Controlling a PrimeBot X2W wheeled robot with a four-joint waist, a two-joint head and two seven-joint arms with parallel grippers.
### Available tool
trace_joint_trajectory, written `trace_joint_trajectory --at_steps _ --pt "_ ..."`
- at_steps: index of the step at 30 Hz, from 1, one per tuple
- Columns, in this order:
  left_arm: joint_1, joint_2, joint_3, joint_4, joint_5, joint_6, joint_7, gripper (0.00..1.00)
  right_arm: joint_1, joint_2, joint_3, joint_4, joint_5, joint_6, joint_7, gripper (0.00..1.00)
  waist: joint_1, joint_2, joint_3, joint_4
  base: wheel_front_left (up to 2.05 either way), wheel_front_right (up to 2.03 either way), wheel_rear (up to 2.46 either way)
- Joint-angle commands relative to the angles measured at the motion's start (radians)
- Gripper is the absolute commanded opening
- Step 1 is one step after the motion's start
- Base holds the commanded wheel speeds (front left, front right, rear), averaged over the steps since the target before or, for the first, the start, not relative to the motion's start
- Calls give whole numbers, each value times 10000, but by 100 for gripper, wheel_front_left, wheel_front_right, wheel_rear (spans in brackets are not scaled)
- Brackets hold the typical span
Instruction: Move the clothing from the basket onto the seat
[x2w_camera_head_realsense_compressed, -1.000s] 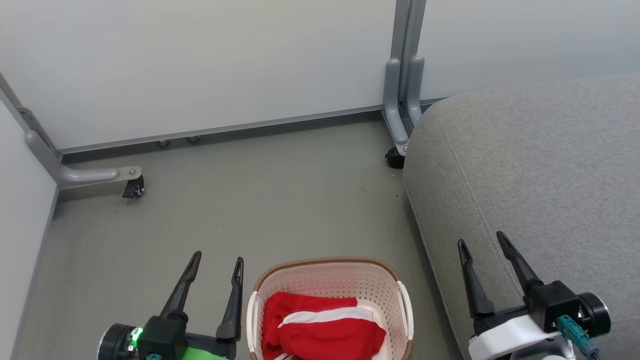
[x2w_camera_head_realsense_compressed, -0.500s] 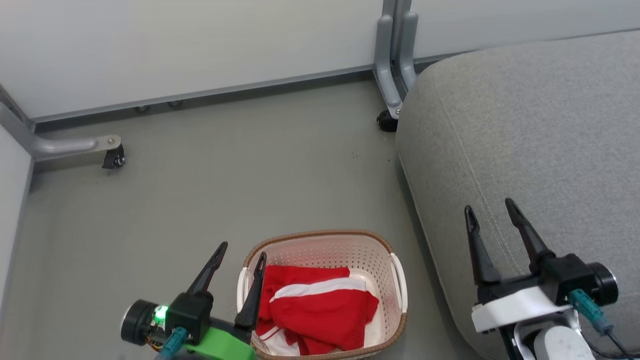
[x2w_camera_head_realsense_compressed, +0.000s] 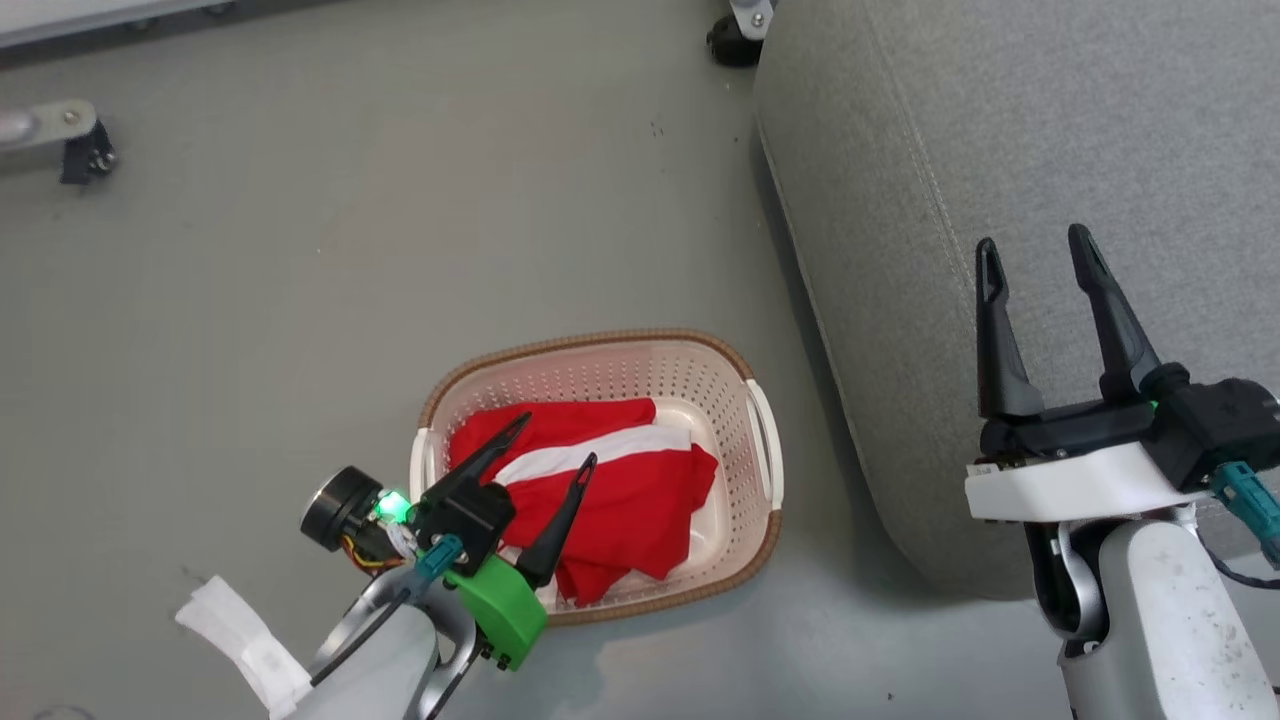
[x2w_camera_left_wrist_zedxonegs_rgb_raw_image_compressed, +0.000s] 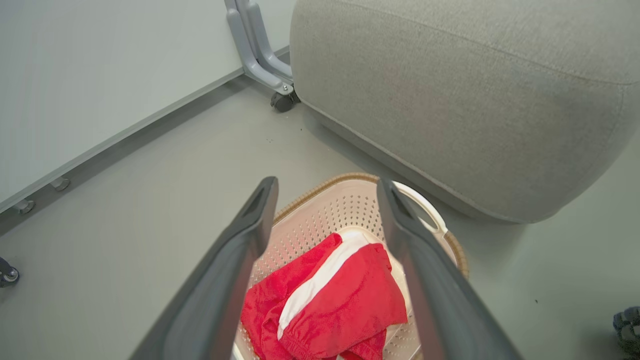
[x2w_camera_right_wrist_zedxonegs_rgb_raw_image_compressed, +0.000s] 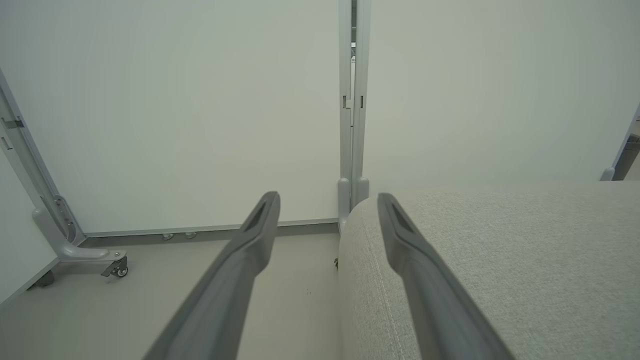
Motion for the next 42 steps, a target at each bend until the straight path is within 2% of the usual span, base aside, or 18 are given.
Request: trace_joint_trajectory --at_steps 1,8,15,26,31,33,42 --pt "-526 172 -265 276 -72 -29 7 100 -292 -16 -35 -121 61 1 -32 100 -1 0 1620 -703 0 0 0" --pt "-2235 496 -1682 1838 -280 -30 8 100 -933 -16 -217 -640 141 1 -32 100 -1 0 3176 -1074 0 0 0" --pt "-3842 467 -2753 3614 -728 -30 8 100 -1302 -10 -322 -1120 242 1 -32 100 -1 0 4556 -1326 0 0 0" --pt "-5609 707 -4759 5116 -266 -28 7 100 -1776 -10 -369 -1518 732 1 -32 100 -1 0 5996 -1612 0 0 0" --pt "-6253 887 -5095 5564 -55 0 8 100 -1905 -10 -345 -1703 886 1 -32 100 -1 0 6520 -1715 0 0 0" --pt "-6450 900 -5192 5746 169 198 8 100 -1982 -10 -362 -1780 937 1 -32 100 -1 0 6695 -1737 0 0 0" --pt "-7040 673 -5391 6624 449 543 8 100 -2087 -12 -254 -2059 1041 1 -32 100 -1 0 7261 -1740 0 0 0"
